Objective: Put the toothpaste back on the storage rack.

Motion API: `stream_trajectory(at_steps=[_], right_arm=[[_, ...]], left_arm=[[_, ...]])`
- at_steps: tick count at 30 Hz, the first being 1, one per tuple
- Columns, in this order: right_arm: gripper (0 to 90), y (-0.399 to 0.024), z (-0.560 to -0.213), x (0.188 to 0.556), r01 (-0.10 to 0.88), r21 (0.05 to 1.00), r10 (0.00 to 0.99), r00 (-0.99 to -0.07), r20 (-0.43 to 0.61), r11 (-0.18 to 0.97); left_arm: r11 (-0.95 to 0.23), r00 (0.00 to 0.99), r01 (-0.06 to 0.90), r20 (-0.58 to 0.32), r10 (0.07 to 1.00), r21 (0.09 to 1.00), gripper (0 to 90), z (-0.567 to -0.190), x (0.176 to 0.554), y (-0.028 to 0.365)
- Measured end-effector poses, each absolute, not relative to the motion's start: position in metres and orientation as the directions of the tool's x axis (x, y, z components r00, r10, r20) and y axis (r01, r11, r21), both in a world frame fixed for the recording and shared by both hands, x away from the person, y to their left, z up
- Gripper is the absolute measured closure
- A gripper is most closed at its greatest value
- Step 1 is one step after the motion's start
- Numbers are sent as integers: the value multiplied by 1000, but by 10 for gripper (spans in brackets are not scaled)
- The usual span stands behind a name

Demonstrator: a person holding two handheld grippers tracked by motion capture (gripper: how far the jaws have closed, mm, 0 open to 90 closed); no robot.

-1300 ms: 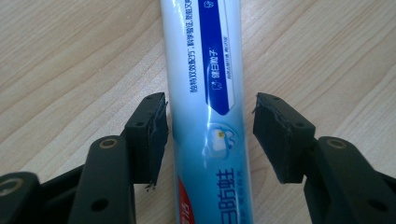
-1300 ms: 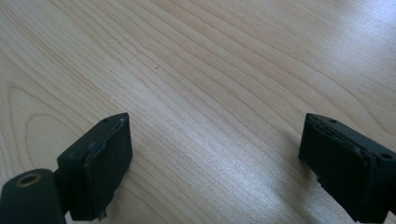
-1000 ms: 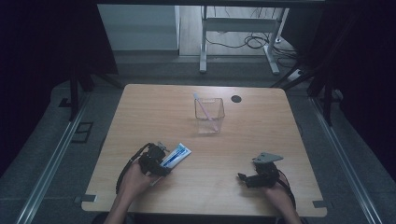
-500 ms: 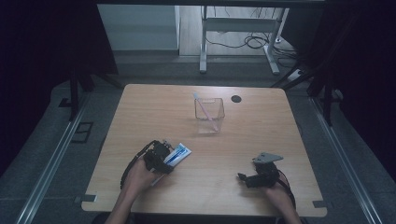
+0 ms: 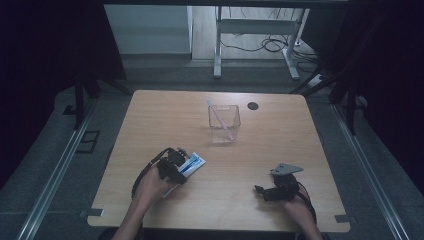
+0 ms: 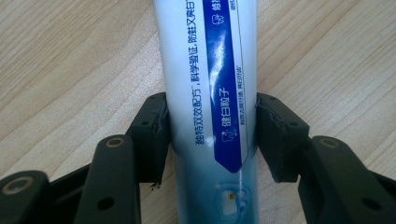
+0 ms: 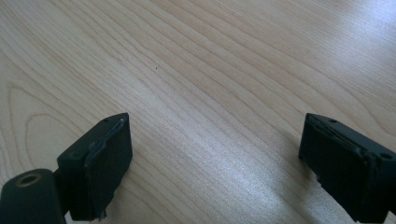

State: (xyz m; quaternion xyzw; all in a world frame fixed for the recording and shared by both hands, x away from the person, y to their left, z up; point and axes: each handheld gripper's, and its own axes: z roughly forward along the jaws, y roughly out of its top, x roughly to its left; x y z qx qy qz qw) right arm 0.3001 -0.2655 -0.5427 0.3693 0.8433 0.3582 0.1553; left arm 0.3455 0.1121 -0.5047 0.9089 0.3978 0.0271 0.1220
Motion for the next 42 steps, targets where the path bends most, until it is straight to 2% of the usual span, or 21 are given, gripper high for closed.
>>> stream_trajectory(at_steps=[3, 5, 10, 15, 25, 42], right_arm=[[100, -266, -543, 300, 512, 719, 734, -679, 3, 471], [100, -266, -543, 300, 512, 719, 734, -679, 3, 471], [100, -266, -543, 300, 511, 718, 733, -680, 2, 472], [100, -266, -543, 300, 511, 718, 733, -680, 1, 472], [100, -266, -543, 300, 511, 719, 734, -679, 2, 471], [100, -266, -543, 300, 510, 719, 733, -680, 1, 472]], left_arm=[[-655, 678, 725, -51, 734, 213, 505, -503, 348, 109], [-654, 675, 730, -58, 736, 201, 551, -502, 349, 109], [-646, 672, 733, -76, 737, 211, 681, -497, 350, 112], [-648, 680, 723, -81, 729, 241, 729, -496, 347, 115], [-637, 699, 696, -108, 707, 331, 748, -494, 344, 125], [-588, 730, 631, -131, 670, 506, 749, -463, 346, 126]])
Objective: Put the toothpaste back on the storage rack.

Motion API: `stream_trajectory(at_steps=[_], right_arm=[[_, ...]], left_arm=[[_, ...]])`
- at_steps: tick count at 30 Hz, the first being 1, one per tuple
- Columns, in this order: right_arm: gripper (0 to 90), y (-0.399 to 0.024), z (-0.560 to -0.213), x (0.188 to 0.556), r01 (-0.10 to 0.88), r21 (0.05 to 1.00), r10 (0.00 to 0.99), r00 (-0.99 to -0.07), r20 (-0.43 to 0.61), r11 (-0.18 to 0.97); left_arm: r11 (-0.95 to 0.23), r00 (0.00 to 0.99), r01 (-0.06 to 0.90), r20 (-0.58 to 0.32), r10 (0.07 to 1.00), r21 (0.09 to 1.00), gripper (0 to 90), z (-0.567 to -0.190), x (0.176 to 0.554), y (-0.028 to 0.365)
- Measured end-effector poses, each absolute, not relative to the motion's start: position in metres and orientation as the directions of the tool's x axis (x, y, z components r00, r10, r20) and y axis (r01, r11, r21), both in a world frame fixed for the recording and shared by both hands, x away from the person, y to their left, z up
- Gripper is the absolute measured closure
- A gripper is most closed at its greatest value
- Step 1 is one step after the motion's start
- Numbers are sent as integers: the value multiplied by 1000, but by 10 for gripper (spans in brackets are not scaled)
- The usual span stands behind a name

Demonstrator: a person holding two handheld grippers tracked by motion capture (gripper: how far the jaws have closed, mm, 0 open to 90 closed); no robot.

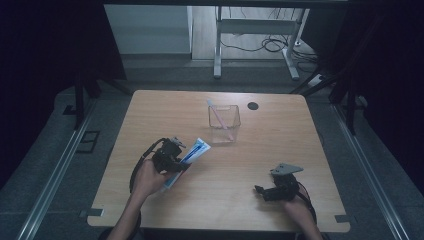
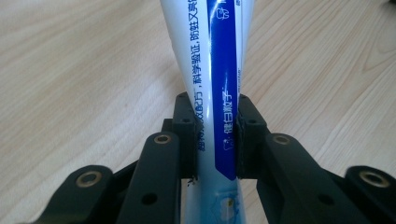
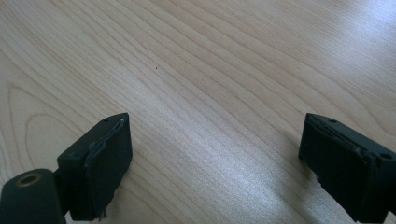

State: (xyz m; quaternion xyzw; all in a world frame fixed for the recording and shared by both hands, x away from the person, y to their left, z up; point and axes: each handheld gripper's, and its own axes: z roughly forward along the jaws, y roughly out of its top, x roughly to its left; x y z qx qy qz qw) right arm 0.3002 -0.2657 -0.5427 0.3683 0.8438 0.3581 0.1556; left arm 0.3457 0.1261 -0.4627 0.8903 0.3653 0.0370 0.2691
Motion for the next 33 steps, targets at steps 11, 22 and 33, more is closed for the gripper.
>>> stream_trajectory(at_steps=[11, 22, 33], right_arm=[[101, -266, -543, 300, 507, 719, 732, -682, -1, 474], [101, -266, -543, 300, 508, 719, 732, -682, -1, 474], [102, -266, -543, 301, 507, 719, 731, -683, -2, 475]], left_arm=[[-537, 734, 590, -121, 669, 603, 747, -445, 353, 124], [-516, 748, 544, -103, 656, 662, 747, -425, 366, 113], [-481, 751, 504, -88, 654, 717, 745, -402, 382, 100]])
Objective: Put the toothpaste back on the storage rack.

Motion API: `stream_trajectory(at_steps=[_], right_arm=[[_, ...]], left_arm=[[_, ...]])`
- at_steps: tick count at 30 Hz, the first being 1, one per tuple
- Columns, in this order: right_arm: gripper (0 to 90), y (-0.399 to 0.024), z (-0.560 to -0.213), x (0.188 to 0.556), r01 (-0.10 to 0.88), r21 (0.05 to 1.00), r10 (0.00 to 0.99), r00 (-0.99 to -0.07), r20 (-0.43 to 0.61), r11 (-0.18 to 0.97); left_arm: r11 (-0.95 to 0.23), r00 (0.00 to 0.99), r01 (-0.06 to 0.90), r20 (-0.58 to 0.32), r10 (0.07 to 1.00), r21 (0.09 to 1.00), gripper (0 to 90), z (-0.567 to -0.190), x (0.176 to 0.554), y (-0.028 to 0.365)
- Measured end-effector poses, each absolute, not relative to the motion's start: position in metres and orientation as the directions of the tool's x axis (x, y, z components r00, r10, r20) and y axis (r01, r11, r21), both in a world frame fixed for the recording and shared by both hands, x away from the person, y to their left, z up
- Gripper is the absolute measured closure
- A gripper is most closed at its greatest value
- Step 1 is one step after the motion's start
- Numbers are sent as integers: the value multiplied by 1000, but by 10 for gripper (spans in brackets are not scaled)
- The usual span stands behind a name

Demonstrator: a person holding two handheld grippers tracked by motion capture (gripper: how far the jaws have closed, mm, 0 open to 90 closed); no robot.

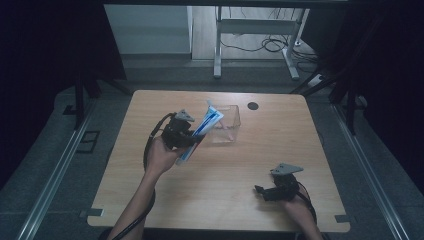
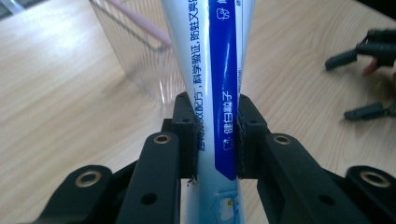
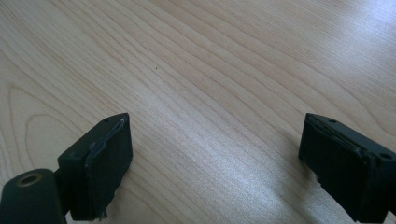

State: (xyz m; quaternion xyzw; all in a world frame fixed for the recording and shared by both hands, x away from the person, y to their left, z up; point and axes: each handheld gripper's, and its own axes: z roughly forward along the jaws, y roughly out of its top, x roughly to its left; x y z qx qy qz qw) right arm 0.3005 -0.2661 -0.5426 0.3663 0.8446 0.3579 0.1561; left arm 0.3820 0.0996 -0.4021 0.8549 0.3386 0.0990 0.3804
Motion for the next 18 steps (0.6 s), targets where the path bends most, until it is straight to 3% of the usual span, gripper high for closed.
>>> stream_trajectory(at_steps=[18], right_arm=[[102, -266, -543, 301, 507, 719, 730, -683, -1, 475]], left_arm=[[-460, 762, 442, -53, 645, 770, 745, -378, 412, 72]])
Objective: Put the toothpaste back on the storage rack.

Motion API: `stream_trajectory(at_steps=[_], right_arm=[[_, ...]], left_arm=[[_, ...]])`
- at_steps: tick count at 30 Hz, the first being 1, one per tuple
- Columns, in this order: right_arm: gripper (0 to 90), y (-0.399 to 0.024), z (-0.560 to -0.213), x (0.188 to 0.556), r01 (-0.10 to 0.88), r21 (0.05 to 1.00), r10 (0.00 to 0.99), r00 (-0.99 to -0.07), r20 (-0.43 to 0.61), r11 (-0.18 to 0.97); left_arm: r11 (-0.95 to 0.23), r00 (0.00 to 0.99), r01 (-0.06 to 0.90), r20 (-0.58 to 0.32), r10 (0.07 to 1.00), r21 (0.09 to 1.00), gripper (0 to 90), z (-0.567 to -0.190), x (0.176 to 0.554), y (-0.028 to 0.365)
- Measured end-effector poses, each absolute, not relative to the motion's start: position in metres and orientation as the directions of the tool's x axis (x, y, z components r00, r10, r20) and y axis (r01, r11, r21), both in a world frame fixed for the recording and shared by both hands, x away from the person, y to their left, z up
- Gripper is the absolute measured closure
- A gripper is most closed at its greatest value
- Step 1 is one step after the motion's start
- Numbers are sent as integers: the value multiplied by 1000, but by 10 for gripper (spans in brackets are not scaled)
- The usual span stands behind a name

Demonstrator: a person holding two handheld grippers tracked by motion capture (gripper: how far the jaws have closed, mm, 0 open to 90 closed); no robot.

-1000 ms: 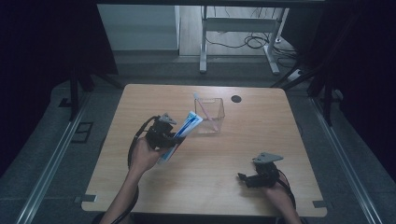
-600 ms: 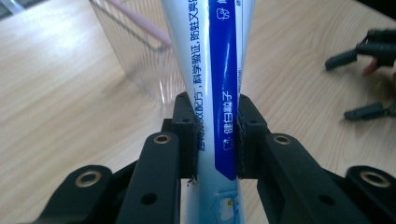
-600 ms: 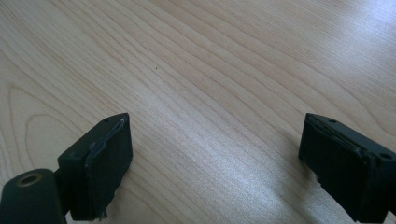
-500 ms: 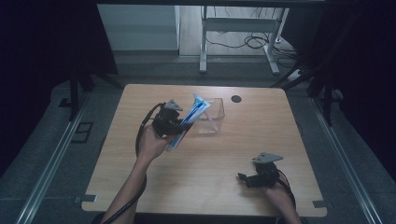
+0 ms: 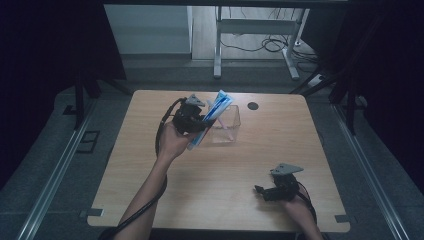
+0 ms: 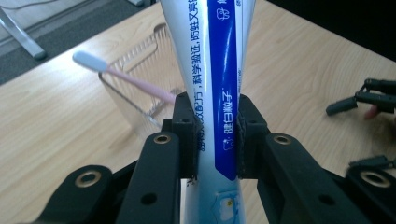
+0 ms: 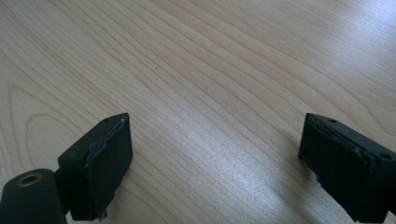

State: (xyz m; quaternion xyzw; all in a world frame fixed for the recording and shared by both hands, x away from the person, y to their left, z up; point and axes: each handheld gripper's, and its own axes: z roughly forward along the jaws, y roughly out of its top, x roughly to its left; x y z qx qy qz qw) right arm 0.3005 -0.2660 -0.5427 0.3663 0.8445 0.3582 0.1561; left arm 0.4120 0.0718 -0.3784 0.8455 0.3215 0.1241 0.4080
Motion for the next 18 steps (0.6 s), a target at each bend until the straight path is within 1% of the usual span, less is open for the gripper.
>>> stream_trajectory(at_steps=[10, 15, 18], right_arm=[[103, -266, -543, 301, 506, 720, 730, -683, -1, 475], [103, -266, -543, 301, 507, 719, 731, -683, -1, 475], [103, -266, -543, 300, 507, 720, 731, -682, 0, 474]], left_arm=[[-441, 760, 424, -46, 648, 791, 745, -378, 430, 58], [-414, 755, 423, -61, 653, 806, 746, -378, 439, 53], [-412, 756, 412, -52, 653, 812, 746, -376, 445, 48]])
